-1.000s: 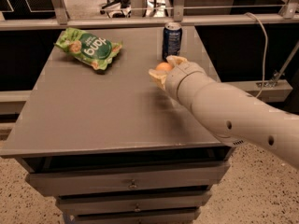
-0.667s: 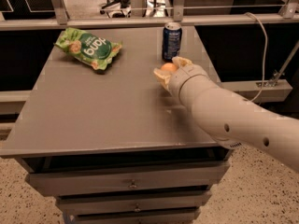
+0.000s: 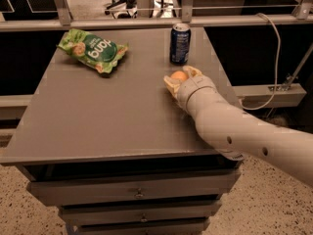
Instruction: Move orange near pepsi can
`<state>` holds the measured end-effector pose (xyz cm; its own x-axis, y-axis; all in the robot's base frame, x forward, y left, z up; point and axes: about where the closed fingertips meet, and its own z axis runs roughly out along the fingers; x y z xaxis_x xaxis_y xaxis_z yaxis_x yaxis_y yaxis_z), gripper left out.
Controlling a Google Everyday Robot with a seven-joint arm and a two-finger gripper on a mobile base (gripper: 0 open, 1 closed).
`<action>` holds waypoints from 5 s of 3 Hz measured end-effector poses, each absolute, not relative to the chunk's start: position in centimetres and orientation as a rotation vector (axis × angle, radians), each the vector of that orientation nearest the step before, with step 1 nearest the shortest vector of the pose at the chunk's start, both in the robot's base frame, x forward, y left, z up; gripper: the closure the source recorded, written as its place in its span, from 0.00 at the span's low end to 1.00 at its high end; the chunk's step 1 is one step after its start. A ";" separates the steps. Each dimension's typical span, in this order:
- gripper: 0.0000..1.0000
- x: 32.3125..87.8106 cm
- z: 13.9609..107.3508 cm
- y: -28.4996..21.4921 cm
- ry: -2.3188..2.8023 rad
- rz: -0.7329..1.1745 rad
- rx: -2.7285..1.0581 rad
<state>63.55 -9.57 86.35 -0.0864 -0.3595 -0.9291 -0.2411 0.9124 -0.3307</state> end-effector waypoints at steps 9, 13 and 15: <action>0.00 69.7 85.1 -8.7 1.644 -0.166 -0.413; 0.00 61.5 89.2 -10.5 1.690 -0.055 -0.248; 0.00 58.7 89.8 -10.5 1.746 -0.016 -0.262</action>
Offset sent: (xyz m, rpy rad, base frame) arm 0.0495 0.0200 0.0143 0.0300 -0.1367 0.0443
